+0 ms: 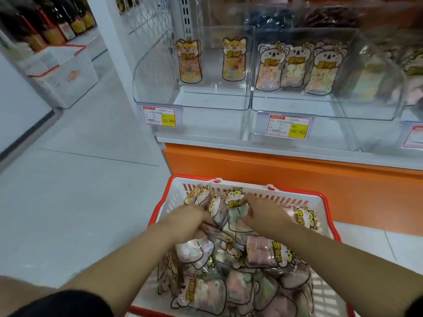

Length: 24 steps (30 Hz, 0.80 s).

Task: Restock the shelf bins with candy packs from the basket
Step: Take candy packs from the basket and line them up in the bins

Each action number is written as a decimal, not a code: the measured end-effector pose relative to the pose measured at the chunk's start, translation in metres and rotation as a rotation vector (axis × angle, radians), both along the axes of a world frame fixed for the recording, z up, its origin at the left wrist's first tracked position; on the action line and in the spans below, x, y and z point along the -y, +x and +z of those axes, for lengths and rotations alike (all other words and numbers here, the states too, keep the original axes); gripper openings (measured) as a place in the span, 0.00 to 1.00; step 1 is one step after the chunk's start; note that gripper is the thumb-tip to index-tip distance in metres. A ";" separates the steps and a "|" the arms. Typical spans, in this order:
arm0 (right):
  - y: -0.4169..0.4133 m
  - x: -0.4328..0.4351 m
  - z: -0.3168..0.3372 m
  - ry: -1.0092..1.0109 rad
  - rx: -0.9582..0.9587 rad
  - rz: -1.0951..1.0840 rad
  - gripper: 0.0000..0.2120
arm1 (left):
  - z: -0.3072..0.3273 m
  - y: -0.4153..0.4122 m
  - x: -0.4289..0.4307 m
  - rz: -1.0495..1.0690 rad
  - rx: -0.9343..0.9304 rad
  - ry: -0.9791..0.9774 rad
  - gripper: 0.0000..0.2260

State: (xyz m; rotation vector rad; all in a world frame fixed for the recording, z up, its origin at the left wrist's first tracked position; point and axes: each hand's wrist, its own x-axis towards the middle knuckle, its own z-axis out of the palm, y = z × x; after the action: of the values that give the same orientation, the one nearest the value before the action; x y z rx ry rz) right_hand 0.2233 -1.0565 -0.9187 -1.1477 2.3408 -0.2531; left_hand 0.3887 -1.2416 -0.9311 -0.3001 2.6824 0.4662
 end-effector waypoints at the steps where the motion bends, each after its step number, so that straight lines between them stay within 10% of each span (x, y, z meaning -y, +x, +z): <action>1: 0.012 0.000 0.001 -0.001 0.070 0.044 0.15 | 0.003 0.002 0.004 0.074 -0.071 0.080 0.18; 6: 0.059 -0.008 -0.002 0.037 0.298 0.170 0.15 | 0.016 0.035 0.013 0.387 -0.178 0.257 0.26; 11: 0.081 -0.004 -0.004 -0.024 0.367 0.019 0.21 | 0.008 0.072 0.008 0.159 0.144 0.046 0.39; 15: 0.103 0.014 -0.008 0.012 0.342 0.033 0.26 | 0.012 0.070 0.007 0.015 0.190 -0.160 0.24; 24: 0.085 0.030 0.020 -0.145 0.373 -0.189 0.08 | 0.033 0.068 0.028 0.428 -0.143 0.294 0.11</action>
State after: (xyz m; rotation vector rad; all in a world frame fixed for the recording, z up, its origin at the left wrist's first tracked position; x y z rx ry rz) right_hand 0.3082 -1.0868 -0.8985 -0.8540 2.1208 -0.6556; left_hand 0.4571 -1.2693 -0.8978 -0.7829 2.6290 1.0311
